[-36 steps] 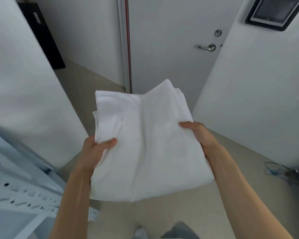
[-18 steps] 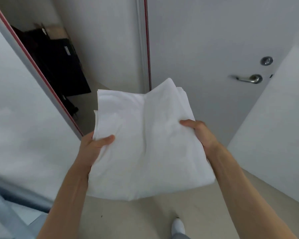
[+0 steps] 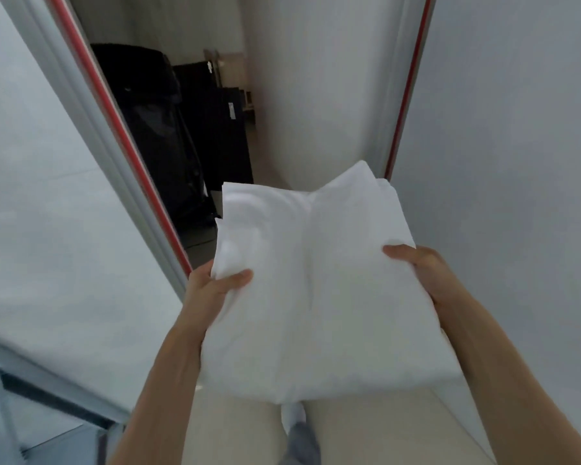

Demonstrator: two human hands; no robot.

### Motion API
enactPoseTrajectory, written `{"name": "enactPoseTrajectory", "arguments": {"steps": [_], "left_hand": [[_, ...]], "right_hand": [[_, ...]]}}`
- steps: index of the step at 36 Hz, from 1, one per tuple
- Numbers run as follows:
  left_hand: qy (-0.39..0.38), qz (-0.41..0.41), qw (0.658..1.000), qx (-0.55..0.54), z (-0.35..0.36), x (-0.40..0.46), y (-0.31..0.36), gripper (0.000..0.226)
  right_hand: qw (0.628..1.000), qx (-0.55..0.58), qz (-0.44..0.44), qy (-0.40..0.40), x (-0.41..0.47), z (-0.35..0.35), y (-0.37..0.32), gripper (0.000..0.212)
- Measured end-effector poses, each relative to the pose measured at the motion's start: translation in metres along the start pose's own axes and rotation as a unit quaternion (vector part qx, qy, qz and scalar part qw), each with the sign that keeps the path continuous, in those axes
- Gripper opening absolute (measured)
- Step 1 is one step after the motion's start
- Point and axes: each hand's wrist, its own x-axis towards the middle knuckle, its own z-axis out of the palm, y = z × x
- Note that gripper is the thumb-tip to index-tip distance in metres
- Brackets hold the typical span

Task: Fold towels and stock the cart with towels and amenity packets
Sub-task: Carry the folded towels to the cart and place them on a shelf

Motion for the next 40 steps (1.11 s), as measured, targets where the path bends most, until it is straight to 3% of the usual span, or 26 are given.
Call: {"name": "enactPoseTrajectory", "arguments": {"steps": [17, 25, 30, 40], "left_hand": [[0.014, -0.018, 1.000, -0.013, 0.061, 0.335, 0.028, 0.019], [0.036, -0.027, 0.998, -0.048, 0.102, 0.454, 0.042, 0.021], [0.083, -0.011, 0.995, -0.046, 0.132, 0.520, 0.054, 0.018], [0.124, -0.004, 0.990, -0.058, 0.167, 0.650, 0.079, 0.018]], "right_hand": [[0.999, -0.020, 0.036, 0.012, 0.332, 0.031, -0.096, 0.035], [0.998, -0.009, 0.039, -0.050, 0.482, 0.029, -0.136, 0.053], [0.995, -0.014, 0.036, -0.093, 0.579, 0.036, -0.164, 0.042], [0.989, -0.016, 0.046, -0.136, 0.735, 0.053, -0.216, 0.057]]}}
